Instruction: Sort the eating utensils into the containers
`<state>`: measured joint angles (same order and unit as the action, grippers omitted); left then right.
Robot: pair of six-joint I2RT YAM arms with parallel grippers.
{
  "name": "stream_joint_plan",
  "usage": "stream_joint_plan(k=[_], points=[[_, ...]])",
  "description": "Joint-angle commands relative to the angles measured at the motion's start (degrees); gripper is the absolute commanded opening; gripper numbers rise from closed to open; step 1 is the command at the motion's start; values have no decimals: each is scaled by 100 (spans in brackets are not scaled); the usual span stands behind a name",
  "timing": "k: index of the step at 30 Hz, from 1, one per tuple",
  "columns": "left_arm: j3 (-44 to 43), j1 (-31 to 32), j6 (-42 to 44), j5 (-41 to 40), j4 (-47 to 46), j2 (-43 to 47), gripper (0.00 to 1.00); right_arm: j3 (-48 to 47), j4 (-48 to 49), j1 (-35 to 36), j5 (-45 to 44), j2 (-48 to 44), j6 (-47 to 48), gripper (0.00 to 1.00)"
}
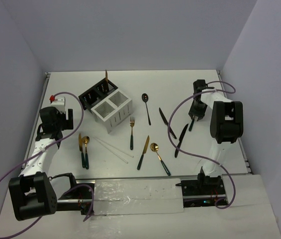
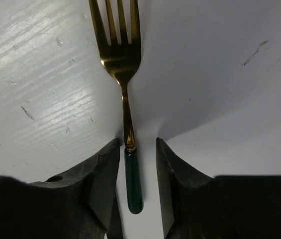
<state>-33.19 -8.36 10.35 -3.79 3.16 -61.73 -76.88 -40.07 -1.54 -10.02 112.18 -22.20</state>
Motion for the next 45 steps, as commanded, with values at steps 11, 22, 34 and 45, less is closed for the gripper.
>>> stream_joint_plan(k=[11, 22, 34, 45], points=[[-12, -25, 11, 63, -210, 21, 89, 226, 377, -57, -44, -169, 233, 0], [-144, -25, -7, 115, -26, 135, 89, 1061, 1396, 540, -895, -2023, 365, 0], [-2109, -17, 143, 2002, 1897, 478, 83, 1939, 4338, 3218, -582, -4625, 1674, 0], [-3633, 71, -1190, 5292, 2208, 584, 81, 1651, 6687, 5049, 167, -3880, 1525, 0]])
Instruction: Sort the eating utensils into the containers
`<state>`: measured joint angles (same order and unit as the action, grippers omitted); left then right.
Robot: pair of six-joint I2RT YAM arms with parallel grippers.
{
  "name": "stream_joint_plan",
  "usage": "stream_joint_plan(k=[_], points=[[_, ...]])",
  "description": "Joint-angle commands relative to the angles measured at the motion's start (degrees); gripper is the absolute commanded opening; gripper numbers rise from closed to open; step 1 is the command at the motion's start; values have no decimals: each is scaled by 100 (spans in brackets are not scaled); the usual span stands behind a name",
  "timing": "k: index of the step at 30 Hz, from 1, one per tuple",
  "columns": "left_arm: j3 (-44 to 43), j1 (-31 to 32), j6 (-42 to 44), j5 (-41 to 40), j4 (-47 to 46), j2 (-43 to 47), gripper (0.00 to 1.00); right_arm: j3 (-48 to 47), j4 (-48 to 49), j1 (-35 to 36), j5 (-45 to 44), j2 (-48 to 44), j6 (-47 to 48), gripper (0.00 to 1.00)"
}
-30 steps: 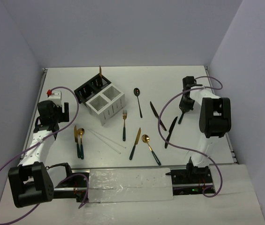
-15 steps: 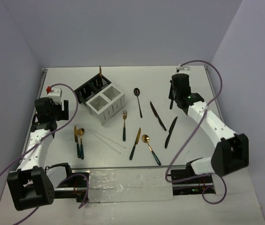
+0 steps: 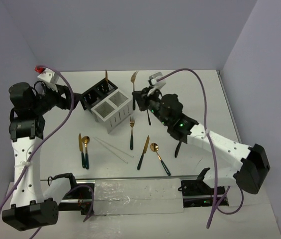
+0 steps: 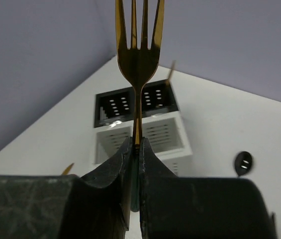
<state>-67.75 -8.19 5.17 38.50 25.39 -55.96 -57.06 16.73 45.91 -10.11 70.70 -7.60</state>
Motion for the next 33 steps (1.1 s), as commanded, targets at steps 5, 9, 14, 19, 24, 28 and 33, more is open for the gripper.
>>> stream_joint_plan(k=[5, 9, 14, 19, 24, 28, 33], points=[[-274, 598, -1149, 659, -403, -256, 81, -999, 1359, 848, 53, 1094, -5, 0], [-327, 1072, -1115, 352, -578, -397, 80, -1597, 1184, 1060, -44, 1666, -224, 0], [-126, 1214, -1193, 167, -824, -424, 80, -2072, 1157, 1305, -272, 2202, -243, 0], [-134, 1223, -1246, 62, -983, -415, 80, -2406, 955, 1429, -510, 2431, -119, 0], [-151, 1223, -1431, -325, -1158, -415, 72, -2363, 1025, 1456, -378, 2449, -93, 0], [-142, 1223, -1589, -475, -1299, -547, 69, -2459, 946, 1473, -281, 2536, -111, 0], [-195, 1223, -1738, -274, -1458, -617, 69, -2547, 876, 1491, -229, 2598, -84, 0]])
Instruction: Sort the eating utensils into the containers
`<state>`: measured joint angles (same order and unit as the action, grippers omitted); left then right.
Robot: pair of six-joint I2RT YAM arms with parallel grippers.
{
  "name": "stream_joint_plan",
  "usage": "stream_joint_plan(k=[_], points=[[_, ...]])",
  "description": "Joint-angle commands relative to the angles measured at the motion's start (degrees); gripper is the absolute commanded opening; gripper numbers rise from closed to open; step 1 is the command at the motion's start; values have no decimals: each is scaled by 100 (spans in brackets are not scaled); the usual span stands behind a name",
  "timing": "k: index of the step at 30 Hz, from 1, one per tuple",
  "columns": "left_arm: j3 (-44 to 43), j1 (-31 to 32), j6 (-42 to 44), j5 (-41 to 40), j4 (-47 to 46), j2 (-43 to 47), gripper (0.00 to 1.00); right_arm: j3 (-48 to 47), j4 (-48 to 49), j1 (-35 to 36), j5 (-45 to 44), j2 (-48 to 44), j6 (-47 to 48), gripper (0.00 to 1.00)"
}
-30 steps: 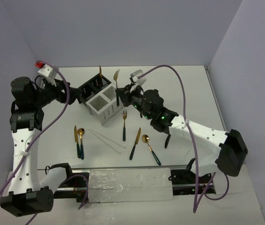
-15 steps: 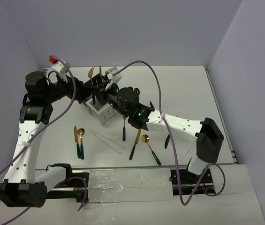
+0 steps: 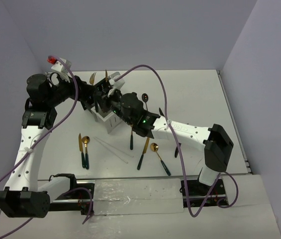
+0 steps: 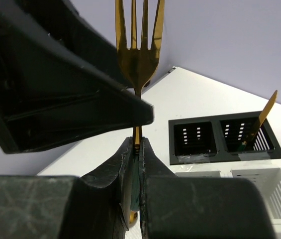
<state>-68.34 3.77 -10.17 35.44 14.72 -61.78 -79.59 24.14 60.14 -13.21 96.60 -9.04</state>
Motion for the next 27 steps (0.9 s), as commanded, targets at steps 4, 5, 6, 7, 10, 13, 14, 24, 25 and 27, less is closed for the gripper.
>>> stream_joint_plan(k=[4, 5, 6, 7, 10, 13, 14, 24, 25, 27], points=[[-215, 27, -231, 262, -303, -106, 67, -276, 205, 68, 196, -18, 7, 0], [-198, 27, -239, 209, -321, -106, 65, -302, 205, 59, 179, -9, 7, 0], [-172, 27, -239, 70, -312, -106, 63, -320, 196, 77, 179, -1, -1, 0], [-128, 27, -222, 16, -312, -115, 57, -337, 179, 68, 179, 8, 7, 0], [-66, 27, -152, 76, -251, -176, 45, -495, 74, 68, 205, 105, 60, 0], [-75, 27, -187, 130, -242, -256, 28, -610, 47, 77, 275, 237, 139, 0], [-75, 27, -195, 130, -250, -273, 25, -601, 73, 68, 275, 254, 157, 0], [268, 18, 120, -695, -1014, -404, 0, -558, -14, -160, 100, 457, 131, 41], [338, 18, 173, -827, -1154, -449, 0, -496, -32, -221, 56, 370, 96, 50], [426, 1, 322, -1135, -1723, -580, 0, -260, -102, -274, -41, 229, 25, 60]])
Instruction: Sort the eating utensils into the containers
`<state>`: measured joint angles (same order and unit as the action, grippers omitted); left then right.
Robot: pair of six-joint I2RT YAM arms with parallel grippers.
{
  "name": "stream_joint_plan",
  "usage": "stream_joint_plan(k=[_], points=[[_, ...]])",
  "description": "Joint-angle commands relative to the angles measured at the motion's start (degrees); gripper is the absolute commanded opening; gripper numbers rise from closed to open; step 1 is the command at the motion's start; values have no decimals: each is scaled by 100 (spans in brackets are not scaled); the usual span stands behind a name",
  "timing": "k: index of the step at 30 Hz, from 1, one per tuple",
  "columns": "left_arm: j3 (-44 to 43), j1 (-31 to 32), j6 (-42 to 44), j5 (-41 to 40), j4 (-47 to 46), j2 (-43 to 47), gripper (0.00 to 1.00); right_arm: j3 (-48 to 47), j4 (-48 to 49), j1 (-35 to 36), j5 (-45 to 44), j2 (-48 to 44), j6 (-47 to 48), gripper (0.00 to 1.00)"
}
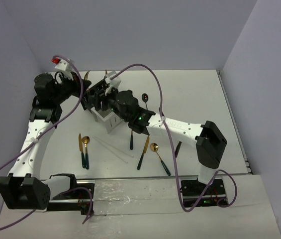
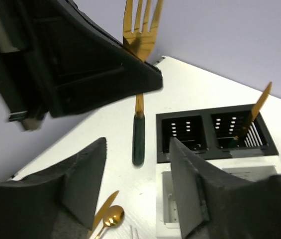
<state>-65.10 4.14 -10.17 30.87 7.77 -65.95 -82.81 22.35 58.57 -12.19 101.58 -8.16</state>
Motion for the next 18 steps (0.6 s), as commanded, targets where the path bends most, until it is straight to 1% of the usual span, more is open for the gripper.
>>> stream_joint_plan(k=[1, 2, 3, 5, 7, 9, 10, 11, 13, 14, 16, 18], points=[[233, -45, 367, -757, -1232, -216, 0, 176, 59, -161, -179, -357, -150, 62], [304, -89, 384, -845, -1460, -268, 0, 438, 50, -222, -231, -558, -194, 62], [357, -124, 385, -829, -1915, -408, 0, 606, 42, -266, -258, -673, -264, 63], [463, -229, 341, -689, -2313, -602, 0, 1088, 33, -319, -328, -919, -300, 63], [411, -256, 183, -469, -2700, -997, 0, 1415, 59, -372, -504, -1280, -300, 63], [306, -273, 69, -267, -2946, -1452, 0, 2046, 146, -407, -722, -1578, -309, 62], [296, -291, -1, -257, -3070, -1586, 0, 2049, 173, -425, -767, -1667, -335, 62], [296, -309, -63, -249, -3210, -1709, 0, 2310, 199, -434, -794, -1763, -370, 63], [357, -405, -248, -117, -3526, -2000, 0, 2531, 261, -530, -768, -1984, -519, 62], [393, -405, -257, -90, -3841, -2087, 0, 2733, 279, -574, -742, -2054, -563, 62], [594, -405, -187, -20, -4151, -2281, 0, 2909, 235, -688, -715, -2160, -817, 61], [787, -405, -134, -116, -4336, -2396, 0, 2919, -149, -785, -715, -2151, -1211, 60]])
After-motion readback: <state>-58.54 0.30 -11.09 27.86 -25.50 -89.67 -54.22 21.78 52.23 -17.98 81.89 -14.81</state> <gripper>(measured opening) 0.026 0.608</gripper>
